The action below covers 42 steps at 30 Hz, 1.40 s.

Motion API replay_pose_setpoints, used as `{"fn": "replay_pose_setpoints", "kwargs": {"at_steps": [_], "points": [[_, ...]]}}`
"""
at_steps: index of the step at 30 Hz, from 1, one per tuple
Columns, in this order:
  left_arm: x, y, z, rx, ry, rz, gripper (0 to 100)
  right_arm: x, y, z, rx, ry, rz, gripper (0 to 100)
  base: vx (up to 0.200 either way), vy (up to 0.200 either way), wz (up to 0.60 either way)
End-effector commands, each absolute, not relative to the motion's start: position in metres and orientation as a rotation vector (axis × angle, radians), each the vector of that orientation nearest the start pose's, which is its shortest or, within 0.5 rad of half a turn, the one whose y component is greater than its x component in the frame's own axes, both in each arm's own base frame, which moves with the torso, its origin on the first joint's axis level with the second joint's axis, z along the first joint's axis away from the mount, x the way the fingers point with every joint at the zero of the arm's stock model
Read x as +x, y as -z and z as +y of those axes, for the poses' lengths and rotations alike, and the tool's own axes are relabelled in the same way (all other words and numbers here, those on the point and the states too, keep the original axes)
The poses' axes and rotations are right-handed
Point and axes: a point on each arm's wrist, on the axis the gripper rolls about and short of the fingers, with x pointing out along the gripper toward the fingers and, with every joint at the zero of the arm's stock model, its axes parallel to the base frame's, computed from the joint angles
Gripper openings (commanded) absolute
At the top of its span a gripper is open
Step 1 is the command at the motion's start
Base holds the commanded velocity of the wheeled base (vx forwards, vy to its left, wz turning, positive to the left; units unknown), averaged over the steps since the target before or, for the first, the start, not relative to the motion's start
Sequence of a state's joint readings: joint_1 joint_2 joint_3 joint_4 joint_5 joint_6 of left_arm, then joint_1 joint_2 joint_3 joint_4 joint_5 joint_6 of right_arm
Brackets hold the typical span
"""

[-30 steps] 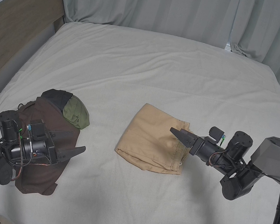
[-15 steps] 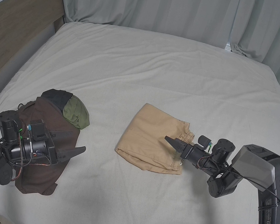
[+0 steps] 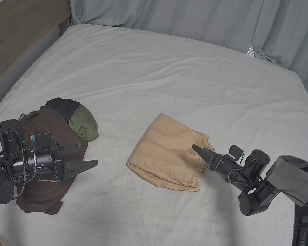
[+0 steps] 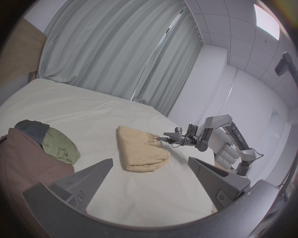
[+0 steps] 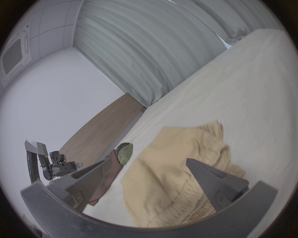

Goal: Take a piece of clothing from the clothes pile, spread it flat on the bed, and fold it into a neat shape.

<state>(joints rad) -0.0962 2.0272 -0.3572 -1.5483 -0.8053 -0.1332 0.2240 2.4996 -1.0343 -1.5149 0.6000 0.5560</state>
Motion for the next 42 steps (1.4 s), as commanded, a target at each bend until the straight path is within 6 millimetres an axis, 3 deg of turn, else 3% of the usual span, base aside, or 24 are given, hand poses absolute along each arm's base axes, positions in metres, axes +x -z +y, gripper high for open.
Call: {"fn": "replay_pose_setpoints", "kwargs": {"at_steps": [1,3,5,9,11,12,15,25,26,28,36,42], "points": [[0.251,-0.124,-0.065,-0.225,1.011,0.091,100,0.36,-0.133,0.083,0.4,-0.824,-0.026,100,0.0,0.0,0.0],[0.234,-0.141,-0.074,-0.261,1.075,0.074,100,0.328,-0.162,0.067,0.3,-0.786,-0.057,100,0.0,0.0,0.0],[0.226,-0.144,-0.076,-0.263,1.1,0.07,100,0.3,-0.173,0.059,0.241,-0.76,-0.044,100,0.0,0.0,0.0],[0.216,-0.135,-0.079,-0.209,1.116,0.082,100,0.254,-0.181,0.048,0.145,-0.672,-0.025,100,0.0,0.0,0.0],[0.216,-0.135,-0.079,-0.209,1.116,0.082,100,0.254,-0.181,0.048,0.145,-0.672,-0.025,100,0.0,0.0,0.0],[0.203,-0.12,-0.076,-0.107,1.108,0.091,100,0.223,-0.18,0.042,0.061,-0.596,-0.044,100,0.0,0.0,0.0],[0.191,-0.109,-0.073,-0.019,1.096,0.085,100,0.198,-0.176,0.037,-0.001,-0.569,-0.055,100,0.0,0.0,0.0],[0.156,-0.129,-0.062,0.03,1.017,-0.018,100,0.144,-0.168,0.019,-0.085,-0.491,-0.096,100,0.0,0.0,0.0],[0.15,-0.134,-0.06,0.04,0.987,-0.042,100,0.129,-0.167,0.018,-0.09,-0.492,-0.109,100,0.0,0.0,0.0],[0.148,-0.136,-0.058,0.042,0.976,-0.046,100,0.125,-0.166,0.018,-0.09,-0.493,-0.11,100,0.0,0.0,0.0],[0.111,-0.152,-0.047,0.066,0.928,-0.098,100,0.078,-0.158,0.015,-0.076,-0.507,-0.14,100,0.0,0.0,0.0],[0.076,-0.151,-0.035,0.062,0.894,-0.08,100,0.038,-0.153,0.012,-0.074,-0.505,-0.202,100,0.0,0.0,0.0]]}}
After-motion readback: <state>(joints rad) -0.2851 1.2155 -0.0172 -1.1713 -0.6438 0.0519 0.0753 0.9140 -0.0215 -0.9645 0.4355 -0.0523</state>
